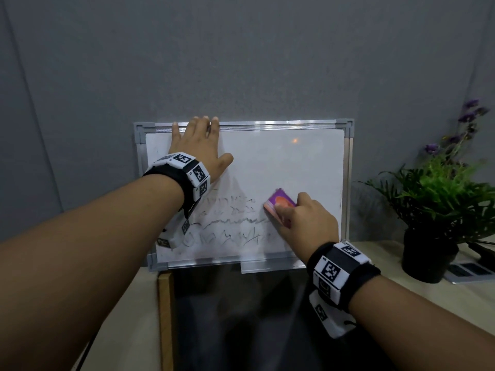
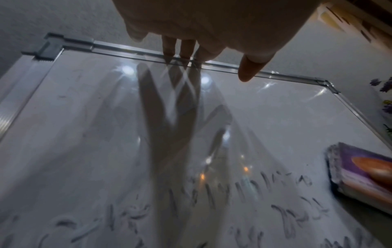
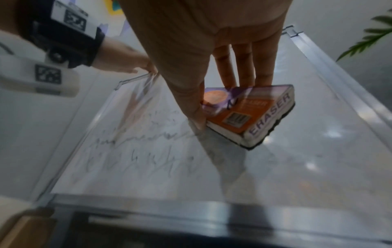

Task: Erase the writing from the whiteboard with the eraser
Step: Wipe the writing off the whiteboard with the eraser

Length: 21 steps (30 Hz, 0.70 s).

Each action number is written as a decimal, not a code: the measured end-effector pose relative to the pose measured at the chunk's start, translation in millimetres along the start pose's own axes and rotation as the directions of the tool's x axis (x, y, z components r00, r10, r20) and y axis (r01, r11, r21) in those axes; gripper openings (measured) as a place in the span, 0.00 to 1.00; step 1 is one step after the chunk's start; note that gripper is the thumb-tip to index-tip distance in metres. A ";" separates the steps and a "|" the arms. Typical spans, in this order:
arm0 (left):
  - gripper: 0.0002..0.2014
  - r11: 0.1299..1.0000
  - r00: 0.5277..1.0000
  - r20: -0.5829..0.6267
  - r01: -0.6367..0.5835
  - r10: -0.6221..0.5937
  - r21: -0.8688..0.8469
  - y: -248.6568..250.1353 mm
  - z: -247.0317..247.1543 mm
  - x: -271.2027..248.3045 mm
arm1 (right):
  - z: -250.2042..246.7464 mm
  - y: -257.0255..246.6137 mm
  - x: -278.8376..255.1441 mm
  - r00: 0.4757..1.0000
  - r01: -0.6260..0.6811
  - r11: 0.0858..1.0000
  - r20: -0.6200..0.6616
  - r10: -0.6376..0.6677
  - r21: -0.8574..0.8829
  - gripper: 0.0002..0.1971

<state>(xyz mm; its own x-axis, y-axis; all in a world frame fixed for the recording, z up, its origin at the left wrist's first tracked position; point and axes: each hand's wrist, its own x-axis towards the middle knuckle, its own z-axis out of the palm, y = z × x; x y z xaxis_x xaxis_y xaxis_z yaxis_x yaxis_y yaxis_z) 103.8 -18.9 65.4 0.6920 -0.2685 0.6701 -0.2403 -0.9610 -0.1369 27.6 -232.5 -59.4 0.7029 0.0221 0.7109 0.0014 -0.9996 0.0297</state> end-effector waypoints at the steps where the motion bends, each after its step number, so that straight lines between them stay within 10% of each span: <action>1: 0.39 1.000 1.000 0.004 0.002 -0.003 0.003 0.5 0.3 0.1 | -0.5 -2.6 4.4 1.000 -0.016 1.000 -0.001 0.016 0.005 0.10; 9: 0.41 1.000 0.999 0.040 0.029 -0.029 -0.010 2.3 0.2 -7.6 | 8.2 -23.2 -9.3 0.993 0.111 0.994 -0.040 -0.110 0.017 0.23; 21: 0.39 0.953 0.953 0.052 -0.294 0.299 -0.078 59.1 16.9 -61.1 | -1.9 -20.2 3.5 0.991 0.122 0.993 0.063 -0.122 0.004 0.09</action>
<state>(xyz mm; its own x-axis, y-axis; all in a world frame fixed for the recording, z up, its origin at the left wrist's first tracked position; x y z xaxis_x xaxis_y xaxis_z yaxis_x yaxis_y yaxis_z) 58.8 -60.4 4.0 0.6227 -0.5464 0.5601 -0.4855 -0.8312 -0.2710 28.7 -212.2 -56.1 0.7411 0.1425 0.6561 0.0900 -0.9895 0.1133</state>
